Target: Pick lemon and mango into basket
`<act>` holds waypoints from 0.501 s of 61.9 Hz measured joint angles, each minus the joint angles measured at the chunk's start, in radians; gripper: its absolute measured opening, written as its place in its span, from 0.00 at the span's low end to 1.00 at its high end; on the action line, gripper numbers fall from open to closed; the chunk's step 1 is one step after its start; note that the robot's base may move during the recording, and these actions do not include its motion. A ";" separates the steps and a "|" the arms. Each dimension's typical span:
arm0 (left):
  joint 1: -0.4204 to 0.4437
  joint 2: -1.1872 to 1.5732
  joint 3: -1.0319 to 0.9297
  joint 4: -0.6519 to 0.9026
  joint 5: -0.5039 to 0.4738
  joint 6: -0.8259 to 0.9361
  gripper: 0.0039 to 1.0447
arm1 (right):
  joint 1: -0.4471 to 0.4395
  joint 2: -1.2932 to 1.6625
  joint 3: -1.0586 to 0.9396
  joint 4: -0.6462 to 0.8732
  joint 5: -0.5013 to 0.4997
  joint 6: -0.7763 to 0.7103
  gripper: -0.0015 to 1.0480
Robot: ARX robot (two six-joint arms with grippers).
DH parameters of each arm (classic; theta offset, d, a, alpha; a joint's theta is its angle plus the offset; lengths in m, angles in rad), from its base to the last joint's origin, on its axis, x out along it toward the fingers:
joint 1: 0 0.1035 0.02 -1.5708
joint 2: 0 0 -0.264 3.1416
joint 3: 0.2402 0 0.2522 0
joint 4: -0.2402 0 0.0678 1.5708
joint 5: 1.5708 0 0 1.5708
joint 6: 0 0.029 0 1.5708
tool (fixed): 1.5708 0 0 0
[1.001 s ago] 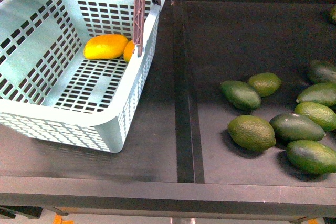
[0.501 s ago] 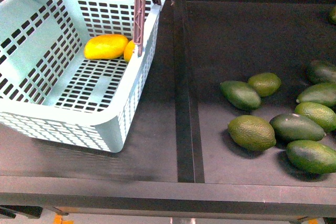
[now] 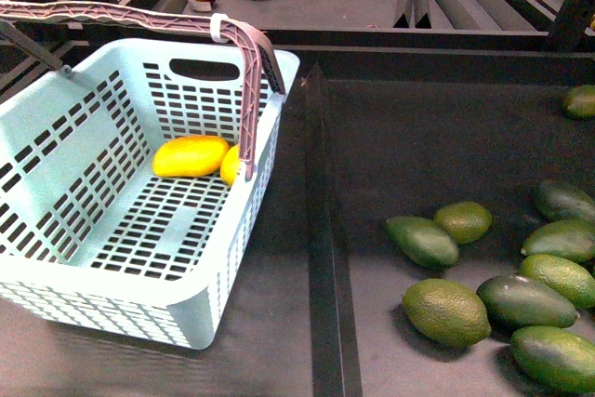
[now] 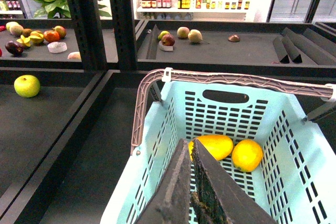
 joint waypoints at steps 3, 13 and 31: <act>0.000 -0.035 -0.017 -0.018 0.000 0.000 0.03 | 0.000 0.000 0.000 0.000 0.000 0.000 0.92; 0.000 -0.147 -0.059 -0.086 0.001 0.000 0.03 | 0.000 0.000 0.000 0.000 0.000 0.000 0.92; 0.000 -0.322 -0.120 -0.188 0.001 0.002 0.03 | 0.000 0.000 0.000 0.000 0.000 0.000 0.92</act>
